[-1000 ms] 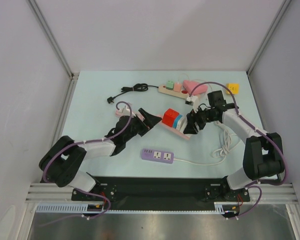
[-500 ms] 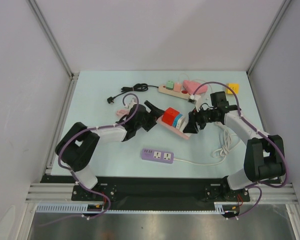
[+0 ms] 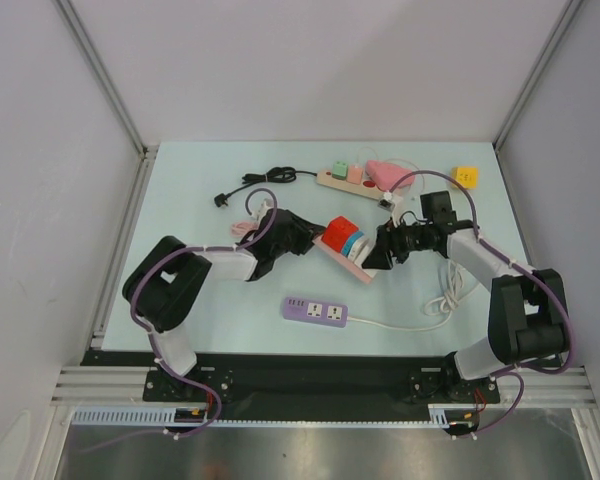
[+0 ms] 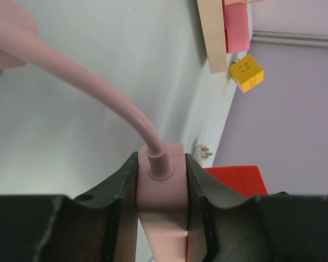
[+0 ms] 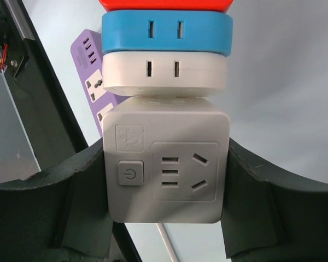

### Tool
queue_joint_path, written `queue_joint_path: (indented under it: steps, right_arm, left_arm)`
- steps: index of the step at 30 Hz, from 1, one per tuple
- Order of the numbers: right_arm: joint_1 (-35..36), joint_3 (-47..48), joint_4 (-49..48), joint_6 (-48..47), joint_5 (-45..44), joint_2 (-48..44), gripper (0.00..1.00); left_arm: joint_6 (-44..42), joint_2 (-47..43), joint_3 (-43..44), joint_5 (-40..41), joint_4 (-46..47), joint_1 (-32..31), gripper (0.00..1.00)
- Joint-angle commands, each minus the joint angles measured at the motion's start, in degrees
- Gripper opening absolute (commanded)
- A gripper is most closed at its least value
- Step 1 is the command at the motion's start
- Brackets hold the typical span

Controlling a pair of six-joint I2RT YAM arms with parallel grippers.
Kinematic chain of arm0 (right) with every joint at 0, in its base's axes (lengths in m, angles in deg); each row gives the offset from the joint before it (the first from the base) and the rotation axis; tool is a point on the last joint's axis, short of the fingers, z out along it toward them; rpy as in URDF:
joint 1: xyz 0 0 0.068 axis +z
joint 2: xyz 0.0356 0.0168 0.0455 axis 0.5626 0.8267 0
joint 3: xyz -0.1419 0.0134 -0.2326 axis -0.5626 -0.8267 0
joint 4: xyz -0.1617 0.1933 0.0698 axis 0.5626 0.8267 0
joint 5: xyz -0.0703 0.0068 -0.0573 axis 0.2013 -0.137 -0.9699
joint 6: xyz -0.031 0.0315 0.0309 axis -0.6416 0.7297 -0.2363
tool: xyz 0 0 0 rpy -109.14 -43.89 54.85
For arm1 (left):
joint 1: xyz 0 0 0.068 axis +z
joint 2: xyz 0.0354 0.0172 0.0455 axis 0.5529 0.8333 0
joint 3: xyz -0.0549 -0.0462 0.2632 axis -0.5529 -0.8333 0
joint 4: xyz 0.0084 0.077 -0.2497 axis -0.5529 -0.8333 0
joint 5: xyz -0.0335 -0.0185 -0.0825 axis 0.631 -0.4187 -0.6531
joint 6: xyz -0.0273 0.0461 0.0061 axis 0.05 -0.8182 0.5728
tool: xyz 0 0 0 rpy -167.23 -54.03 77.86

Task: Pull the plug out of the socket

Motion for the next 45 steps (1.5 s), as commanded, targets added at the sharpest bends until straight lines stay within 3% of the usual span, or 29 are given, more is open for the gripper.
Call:
queue_joint_path:
  steps: [1, 7, 10, 11, 12, 15, 16, 18, 19, 21, 24, 33, 38, 41, 42, 45]
  right_arm:
    - [1.53, 1.14, -4.36, 0.95, 7.27, -2.85, 0.00]
    - [10.85, 2.73, 0.16, -4.69, -3.16, -5.22, 0.00]
    - [10.60, 2.38, -3.70, 0.40, -22.37, -6.63, 0.00]
    - [9.81, 2.38, -4.41, 0.84, -24.17, -6.81, 0.00]
    - [8.67, 2.55, -4.42, 1.11, -23.49, -6.98, 0.00]
    - [2.43, 3.16, -3.64, 0.51, -8.95, -6.46, 0.00]
    - [-0.80, 3.34, -1.45, -1.07, 2.85, -5.33, 0.00]
    - [-2.15, 5.96, 1.63, -4.84, 8.84, -3.66, 0.00]
    - [-2.33, 7.37, 8.43, -8.34, 12.42, -1.12, 0.00]
    - [-2.68, 8.79, 10.86, -9.17, 13.16, 0.22, 0.00]
    - [-2.42, 6.43, 5.62, -4.97, 10.80, -0.74, 0.00]
    - [-3.20, 4.57, 0.33, -0.74, -1.68, -5.14, 0.00]
    - [-7.42, 3.70, -5.03, 4.61, -15.03, -6.81, 0.00]
    - [-9.54, 3.96, -8.89, 6.56, -27.50, -6.81, 0.00]
    - [-11.19, 3.96, -11.95, 8.56, -37.45, -6.72, 0.00]
    - [-12.70, 5.27, -16.79, 10.07, -53.48, -4.09, 0.00]
  left_arm:
    - [-2.64, -0.81, -1.84, -3.01, 6.99, 0.17, 0.00]
    - [-7.63, -1.60, -0.52, -0.82, 3.14, 0.61, 0.00]
    - [-11.77, -2.83, -0.95, 3.48, 1.21, 0.52, 0.00]
    - [-13.00, -3.44, -1.22, 4.79, 1.11, 0.61, 0.00]
    - [-13.44, -3.71, -2.09, 5.15, 1.02, 0.61, 0.00]
    - [-14.50, -4.06, -4.02, 4.28, 4.00, 0.79, 0.00]
    - [-14.76, -4.06, -4.47, 3.84, 4.97, 0.87, 0.00]
    - [-15.20, -3.89, -5.35, 2.18, 8.13, 1.05, 0.00]
    - [-15.20, -3.80, -5.44, 1.91, 8.75, 1.05, 0.00]
    - [-15.64, -3.54, -5.70, 0.86, 10.33, 1.14, 0.00]
    - [-15.64, -3.80, -5.53, 0.76, 10.25, 1.31, 0.00]
    - [-16.35, -3.80, -5.79, -0.20, 11.56, 1.31, 0.00]
    - [-17.66, -3.97, -7.90, -2.22, 18.94, 1.49, 0.00]
    - [-18.02, -3.89, -9.57, -3.28, 23.69, 1.58, 0.00]
    - [-18.02, -3.71, -10.09, -3.54, 24.65, 1.49, 0.00]
    - [-18.02, -3.18, -10.71, -4.25, 27.38, 1.58, 0.00]
